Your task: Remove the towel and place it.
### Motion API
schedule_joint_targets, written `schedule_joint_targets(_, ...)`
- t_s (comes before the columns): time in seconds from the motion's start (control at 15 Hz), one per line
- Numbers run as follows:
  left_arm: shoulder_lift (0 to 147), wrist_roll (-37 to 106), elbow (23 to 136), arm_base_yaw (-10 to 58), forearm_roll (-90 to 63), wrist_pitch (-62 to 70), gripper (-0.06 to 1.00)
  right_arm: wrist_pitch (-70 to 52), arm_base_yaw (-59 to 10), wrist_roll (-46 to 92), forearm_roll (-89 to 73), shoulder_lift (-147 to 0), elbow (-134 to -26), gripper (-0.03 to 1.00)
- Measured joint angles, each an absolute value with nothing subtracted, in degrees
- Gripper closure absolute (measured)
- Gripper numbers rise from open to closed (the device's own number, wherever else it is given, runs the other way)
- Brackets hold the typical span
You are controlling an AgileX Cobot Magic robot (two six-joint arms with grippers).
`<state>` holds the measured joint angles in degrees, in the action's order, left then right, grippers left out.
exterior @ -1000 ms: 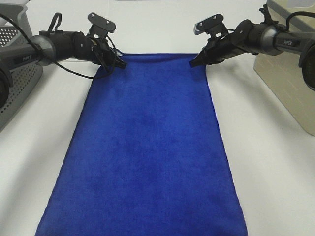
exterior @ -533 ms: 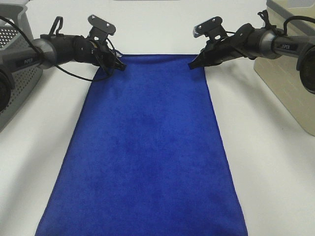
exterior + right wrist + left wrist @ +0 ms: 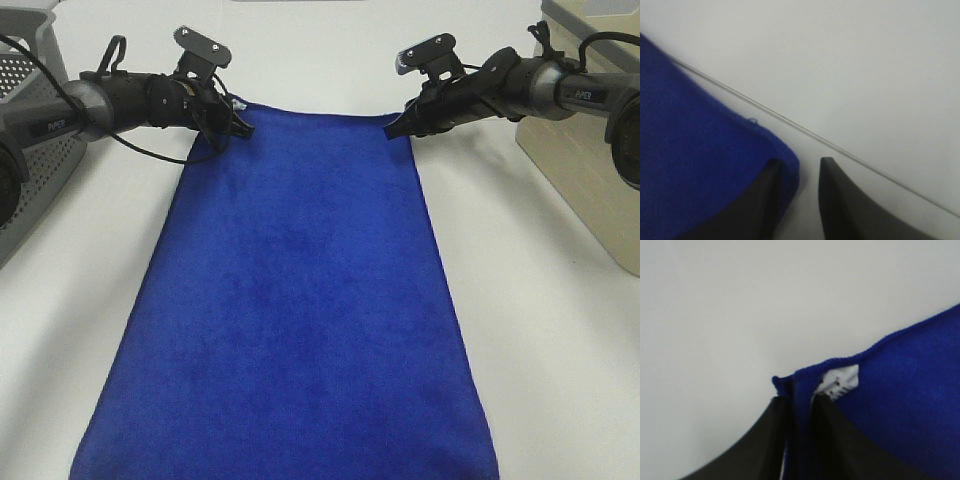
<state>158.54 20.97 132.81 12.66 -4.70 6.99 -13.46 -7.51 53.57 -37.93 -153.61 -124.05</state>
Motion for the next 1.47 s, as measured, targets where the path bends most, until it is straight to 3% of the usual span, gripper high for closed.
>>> schedule_joint_targets(0.2, 158.5, 19.1, 132.8, 11.9, -4.8, 7.2, 0.43, -17.4, -7.3, 53.6, -37.9, -153.6, -124.0, 0.46)
schedule_joint_targets(0.33, 158.5, 18.3, 132.8, 11.6, -4.8, 7.6, 0.26, -19.3, -7.3, 53.6, -37.9, -153.2, -124.0, 0.43)
schedule_joint_targets(0.47, 157.7, 18.0, 132.8, 11.6, -4.8, 12.4, 0.19, -23.9, -7.2, 50.4, -36.4, -149.9, -124.0, 0.42)
schedule_joint_targets(0.93, 142.4, 12.3, 132.8, 11.6, -4.6, 49.3, 0.18, -57.8, -7.2, 11.6, -18.7, -133.3, -124.0, 0.32)
schedule_joint_targets(1.2, 132.5, 3.7, 132.8, 11.6, -3.8, 68.2, 0.18, -69.0, -7.2, 6.5, -16.9, -123.5, -124.0, 0.31)
schedule_joint_targets(1.47, 124.6, -2.0, 132.8, 8.6, 1.7, 69.4, 0.18, -69.7, -7.0, 4.5, -9.9, -115.0, -124.0, 0.31)
